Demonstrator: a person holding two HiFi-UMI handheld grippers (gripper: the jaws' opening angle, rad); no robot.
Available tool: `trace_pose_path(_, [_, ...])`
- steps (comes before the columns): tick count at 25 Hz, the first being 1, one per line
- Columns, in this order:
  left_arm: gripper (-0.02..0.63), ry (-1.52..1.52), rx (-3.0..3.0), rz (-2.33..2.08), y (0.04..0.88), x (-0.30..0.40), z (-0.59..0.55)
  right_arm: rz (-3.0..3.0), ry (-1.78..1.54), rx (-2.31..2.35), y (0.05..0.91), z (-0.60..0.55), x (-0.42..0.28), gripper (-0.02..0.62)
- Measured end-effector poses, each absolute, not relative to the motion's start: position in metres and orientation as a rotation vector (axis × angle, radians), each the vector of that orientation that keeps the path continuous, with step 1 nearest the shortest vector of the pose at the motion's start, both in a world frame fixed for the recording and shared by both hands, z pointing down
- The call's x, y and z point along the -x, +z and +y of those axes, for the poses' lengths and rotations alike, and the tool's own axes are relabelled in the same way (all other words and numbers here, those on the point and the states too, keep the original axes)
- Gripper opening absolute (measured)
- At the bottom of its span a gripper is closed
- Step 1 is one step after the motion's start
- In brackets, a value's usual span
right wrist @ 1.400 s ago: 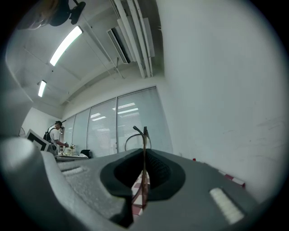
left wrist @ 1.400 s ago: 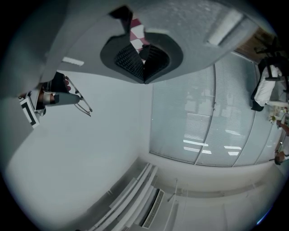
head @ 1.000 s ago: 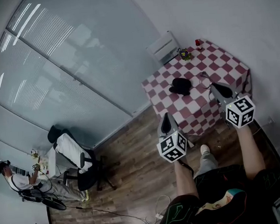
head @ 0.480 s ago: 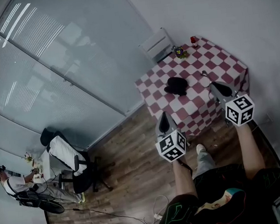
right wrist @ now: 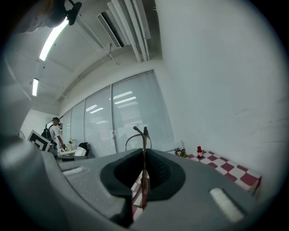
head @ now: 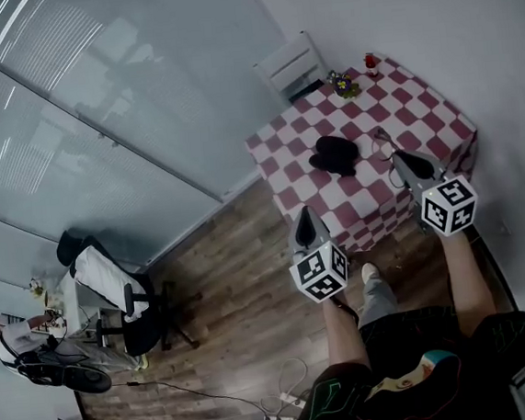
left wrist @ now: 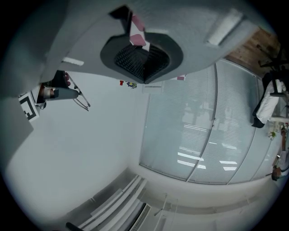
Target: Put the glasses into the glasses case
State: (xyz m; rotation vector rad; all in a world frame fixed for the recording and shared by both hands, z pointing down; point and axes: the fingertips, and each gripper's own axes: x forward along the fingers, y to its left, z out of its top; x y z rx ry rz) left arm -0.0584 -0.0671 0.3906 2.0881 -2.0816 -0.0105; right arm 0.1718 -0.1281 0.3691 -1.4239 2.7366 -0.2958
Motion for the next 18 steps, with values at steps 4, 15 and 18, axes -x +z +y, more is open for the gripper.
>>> trace_pose_path(4, [0.008, -0.001, -2.018, -2.051, 0.417, 0.075, -0.092, 2.739, -0.332, 1.438, 0.377, -0.158, -0.157, 0.015])
trace_pose_path(15, [0.008, 0.061, -1.987, -1.983, 0.464, 0.112, -0.178, 2.762, -0.39, 1.563, 0.412, -0.244, -0.124, 0.017])
trace_pose_path(18, [0.008, 0.054, -1.987, -1.987, 0.46, 0.127, -0.205, 2.755, -0.376, 1.578, 0.405, -0.267, -0.115, 0.016])
